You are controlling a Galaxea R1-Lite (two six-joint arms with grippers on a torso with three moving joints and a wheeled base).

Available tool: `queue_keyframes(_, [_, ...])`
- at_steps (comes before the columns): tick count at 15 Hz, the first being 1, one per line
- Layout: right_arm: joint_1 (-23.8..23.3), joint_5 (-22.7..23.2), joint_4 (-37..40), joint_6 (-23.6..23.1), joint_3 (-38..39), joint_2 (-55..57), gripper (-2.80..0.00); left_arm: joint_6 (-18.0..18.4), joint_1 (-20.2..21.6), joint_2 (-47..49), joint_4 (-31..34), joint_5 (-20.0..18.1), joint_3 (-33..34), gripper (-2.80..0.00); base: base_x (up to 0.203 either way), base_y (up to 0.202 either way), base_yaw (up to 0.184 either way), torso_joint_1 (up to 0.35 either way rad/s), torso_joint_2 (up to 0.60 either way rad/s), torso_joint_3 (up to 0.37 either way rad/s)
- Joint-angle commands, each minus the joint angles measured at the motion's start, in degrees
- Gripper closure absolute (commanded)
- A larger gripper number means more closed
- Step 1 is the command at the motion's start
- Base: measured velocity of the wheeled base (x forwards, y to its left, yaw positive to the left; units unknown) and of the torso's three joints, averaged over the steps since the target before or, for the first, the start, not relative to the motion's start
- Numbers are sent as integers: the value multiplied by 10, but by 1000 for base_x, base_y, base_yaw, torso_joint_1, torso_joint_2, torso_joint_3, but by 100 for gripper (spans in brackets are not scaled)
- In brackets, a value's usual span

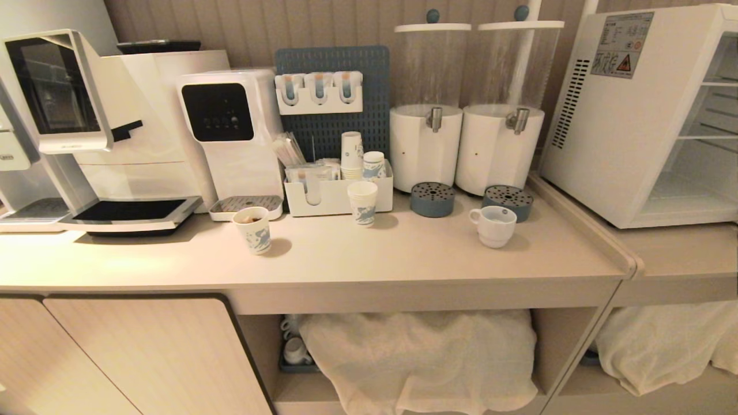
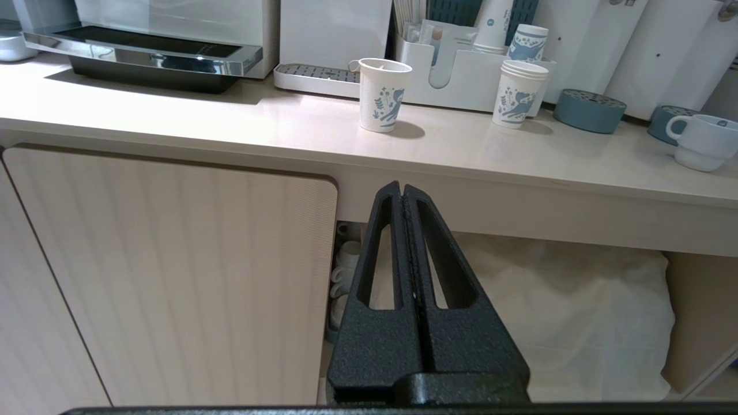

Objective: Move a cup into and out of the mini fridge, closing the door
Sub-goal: Close the freezer door

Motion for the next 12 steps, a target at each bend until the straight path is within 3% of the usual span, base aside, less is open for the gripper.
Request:
queue_keyframes(1, [0, -23, -162, -19, 119, -5, 0, -1, 0, -3, -1, 0, 23, 0, 0, 0, 0, 0, 0, 0])
queue_keyframes(3, [0, -42, -299, -65, 238, -5, 0, -1, 0, -3, -1, 0, 23, 0, 0, 0, 0, 0, 0, 0])
queue_keyframes(5, [1, -48, -354, -83, 303, -5, 0, -1, 0, -3, -1, 0, 23, 0, 0, 0, 0, 0, 0, 0])
queue_keyframes(7, [1, 1, -302, -77, 304, -5, 0, -1, 0, -2, -1, 0, 23, 0, 0, 0, 0, 0, 0, 0])
queue_keyframes(9, [1, 10, -226, -86, 293, -3, 0, -1, 0, -3, -1, 0, 23, 0, 0, 0, 0, 0, 0, 0])
queue_keyframes(12, [1, 12, -245, -89, 292, -3, 0, 1, 0, -2, -1, 0, 23, 0, 0, 0, 0, 0, 0, 0])
